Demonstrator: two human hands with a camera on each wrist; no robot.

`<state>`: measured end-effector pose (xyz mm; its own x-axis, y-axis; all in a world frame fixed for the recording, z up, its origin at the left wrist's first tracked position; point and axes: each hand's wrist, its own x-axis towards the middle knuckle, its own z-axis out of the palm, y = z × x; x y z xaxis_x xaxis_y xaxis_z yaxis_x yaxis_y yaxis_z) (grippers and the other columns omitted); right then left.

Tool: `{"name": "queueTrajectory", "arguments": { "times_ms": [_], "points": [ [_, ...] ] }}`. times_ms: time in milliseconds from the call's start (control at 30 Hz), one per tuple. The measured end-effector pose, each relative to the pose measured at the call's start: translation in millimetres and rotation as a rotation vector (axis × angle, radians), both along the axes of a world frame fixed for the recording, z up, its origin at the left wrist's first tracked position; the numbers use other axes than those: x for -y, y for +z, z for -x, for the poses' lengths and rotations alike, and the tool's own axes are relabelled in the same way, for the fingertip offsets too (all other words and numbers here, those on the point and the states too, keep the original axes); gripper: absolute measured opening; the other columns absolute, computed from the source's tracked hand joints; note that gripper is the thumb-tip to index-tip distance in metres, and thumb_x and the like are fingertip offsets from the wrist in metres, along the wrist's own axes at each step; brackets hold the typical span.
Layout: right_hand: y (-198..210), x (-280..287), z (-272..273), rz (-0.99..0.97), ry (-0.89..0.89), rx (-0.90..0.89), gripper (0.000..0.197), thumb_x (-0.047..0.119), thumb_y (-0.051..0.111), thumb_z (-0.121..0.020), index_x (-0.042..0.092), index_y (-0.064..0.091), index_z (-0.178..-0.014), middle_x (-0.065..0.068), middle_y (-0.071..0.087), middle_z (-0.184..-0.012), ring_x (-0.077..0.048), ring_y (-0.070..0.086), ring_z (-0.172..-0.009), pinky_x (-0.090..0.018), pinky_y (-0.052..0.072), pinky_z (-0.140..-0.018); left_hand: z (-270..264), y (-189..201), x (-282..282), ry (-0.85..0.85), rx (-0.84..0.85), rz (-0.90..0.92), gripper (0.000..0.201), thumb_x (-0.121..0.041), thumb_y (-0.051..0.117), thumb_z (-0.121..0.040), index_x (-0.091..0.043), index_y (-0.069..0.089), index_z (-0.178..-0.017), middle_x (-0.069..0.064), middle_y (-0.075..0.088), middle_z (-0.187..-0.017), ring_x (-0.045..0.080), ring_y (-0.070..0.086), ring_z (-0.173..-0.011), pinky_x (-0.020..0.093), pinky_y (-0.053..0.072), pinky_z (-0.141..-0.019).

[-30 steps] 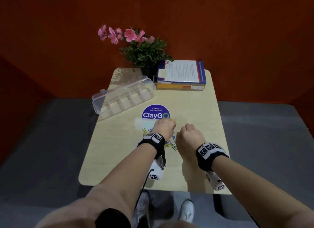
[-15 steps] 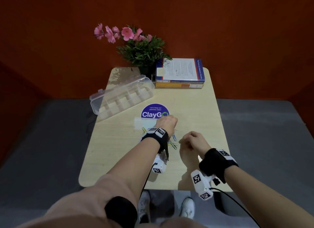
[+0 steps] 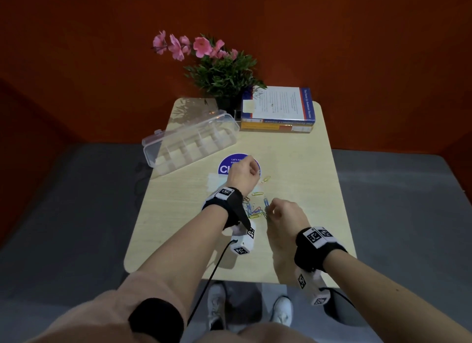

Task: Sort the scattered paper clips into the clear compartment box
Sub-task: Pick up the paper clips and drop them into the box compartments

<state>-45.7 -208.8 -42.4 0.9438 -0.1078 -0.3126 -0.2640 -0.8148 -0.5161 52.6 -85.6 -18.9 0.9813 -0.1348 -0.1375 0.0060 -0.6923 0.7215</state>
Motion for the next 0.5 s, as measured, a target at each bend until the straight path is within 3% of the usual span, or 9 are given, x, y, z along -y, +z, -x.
{"name": "queueTrajectory", "arguments": {
  "times_ms": [100,200,333,400,500],
  "points": [
    [0.5,-1.1,-3.0,0.044,0.079,0.002,0.014,0.025,0.052,-0.088,0.015,0.060,-0.092,-0.010,0.068,-0.100,-0.032,0.060,-0.088,-0.032,0.046,-0.071,2.3,1.6,-17.1,0.093,-0.027,0.116,0.038,-0.005,0.044,-0.090,-0.018,0.063,-0.120,0.012,0.068,-0.095,0.026,0.059,-0.084,0.040,0.054,-0.079],
    [4.1,-3.6,-9.5,0.131,0.188,-0.059,0.010,0.023,0.047,-0.088,0.014,0.045,-0.086,-0.018,0.065,-0.102,-0.036,0.058,-0.088,-0.032,0.039,-0.066,9.0,0.1,-38.3,0.194,-0.231,0.311,0.033,-0.007,0.040,-0.092,-0.024,0.065,-0.106,0.000,0.057,-0.088,0.017,0.054,-0.070,0.033,0.050,-0.060],
    [7.1,-5.8,-21.0,0.175,0.259,-0.250,0.025,0.019,0.044,-0.093,0.002,0.045,-0.111,-0.022,0.061,-0.114,-0.038,0.059,-0.103,-0.033,0.037,-0.071,21.5,0.0,-57.1,0.420,-0.467,0.603,0.022,0.003,0.033,-0.090,-0.008,0.052,-0.084,0.005,0.045,-0.070,0.013,0.038,-0.055,0.023,0.032,-0.051],
    [10.9,-5.0,-24.7,0.151,0.253,-0.317,0.022,0.020,0.045,-0.093,0.004,0.044,-0.108,-0.020,0.058,-0.109,-0.035,0.057,-0.098,-0.032,0.036,-0.072,28.2,-1.5,-65.3,0.507,-0.544,0.662,0.025,0.006,0.030,-0.085,-0.008,0.045,-0.071,0.005,0.036,-0.061,0.012,0.030,-0.045,0.023,0.023,-0.044],
    [13.0,-4.9,-26.5,0.131,0.236,-0.381,0.021,0.024,0.055,-0.088,0.008,0.045,-0.097,-0.011,0.056,-0.101,-0.029,0.053,-0.089,-0.029,0.037,-0.073,38.9,-8.7,-73.9,0.501,-0.605,0.641,0.025,-0.004,0.037,-0.084,-0.012,0.040,-0.060,-0.001,0.032,-0.050,0.008,0.022,-0.032,0.019,0.015,-0.038]
  ]
}}
